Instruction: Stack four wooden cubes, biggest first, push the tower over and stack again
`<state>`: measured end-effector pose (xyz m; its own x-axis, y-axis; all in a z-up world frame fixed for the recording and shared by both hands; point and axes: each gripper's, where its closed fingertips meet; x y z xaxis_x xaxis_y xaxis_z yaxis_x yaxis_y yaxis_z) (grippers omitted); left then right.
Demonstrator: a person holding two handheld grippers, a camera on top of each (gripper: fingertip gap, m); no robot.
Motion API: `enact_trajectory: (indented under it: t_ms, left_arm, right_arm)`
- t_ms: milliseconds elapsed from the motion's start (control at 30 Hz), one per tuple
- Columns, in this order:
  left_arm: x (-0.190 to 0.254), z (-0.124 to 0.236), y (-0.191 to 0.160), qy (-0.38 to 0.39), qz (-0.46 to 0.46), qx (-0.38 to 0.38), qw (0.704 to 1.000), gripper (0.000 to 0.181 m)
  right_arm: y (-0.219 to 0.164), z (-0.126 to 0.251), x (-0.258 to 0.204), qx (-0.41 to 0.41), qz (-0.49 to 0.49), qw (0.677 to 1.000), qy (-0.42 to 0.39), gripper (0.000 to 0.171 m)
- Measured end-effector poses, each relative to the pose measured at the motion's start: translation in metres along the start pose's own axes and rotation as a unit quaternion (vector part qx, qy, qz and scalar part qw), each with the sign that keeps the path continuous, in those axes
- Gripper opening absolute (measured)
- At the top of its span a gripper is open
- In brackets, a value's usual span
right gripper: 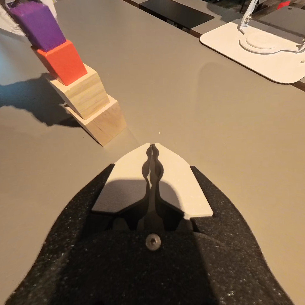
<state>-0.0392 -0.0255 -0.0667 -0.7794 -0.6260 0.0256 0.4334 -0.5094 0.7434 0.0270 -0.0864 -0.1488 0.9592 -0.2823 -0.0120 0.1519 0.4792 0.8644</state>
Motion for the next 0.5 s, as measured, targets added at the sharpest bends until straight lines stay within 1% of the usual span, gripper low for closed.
enact_trajectory:
  t_ms: [100,300,400,500]
  left_arm:
    - [-0.0006,0.0000,0.0000,-0.001,0.002,-0.001,1.000,0.021]
    - [-0.0012,-0.0031,-0.0065,0.002,-0.002,-0.020,1.000,0.028]
    - [0.0016,-0.0033,-0.0063,-0.002,-0.004,-0.012,1.000,0.038]
    - [0.0014,0.0054,-0.0030,0.002,-0.008,0.029,1.000,0.049]
  right_arm:
    - [0.0000,0.0001,-0.0001,0.000,0.002,1.000,-0.002,0.000]
    - [-0.0001,0.0001,-0.0002,0.000,0.004,1.000,-0.003,0.000]
    - [0.0000,0.0002,-0.0001,0.000,0.003,1.000,-0.003,0.000]
    - [0.0003,0.0004,0.0003,0.002,0.003,1.000,-0.004,0.000]
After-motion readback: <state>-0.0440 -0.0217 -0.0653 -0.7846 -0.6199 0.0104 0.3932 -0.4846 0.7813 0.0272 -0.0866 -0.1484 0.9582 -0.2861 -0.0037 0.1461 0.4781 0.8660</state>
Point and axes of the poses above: each gripper's, where its closed fingertips meet, z back along the fingers, y out of its top, x = y × z across the jaws, and after that the axes turned 6 degrees about -y, right-handed
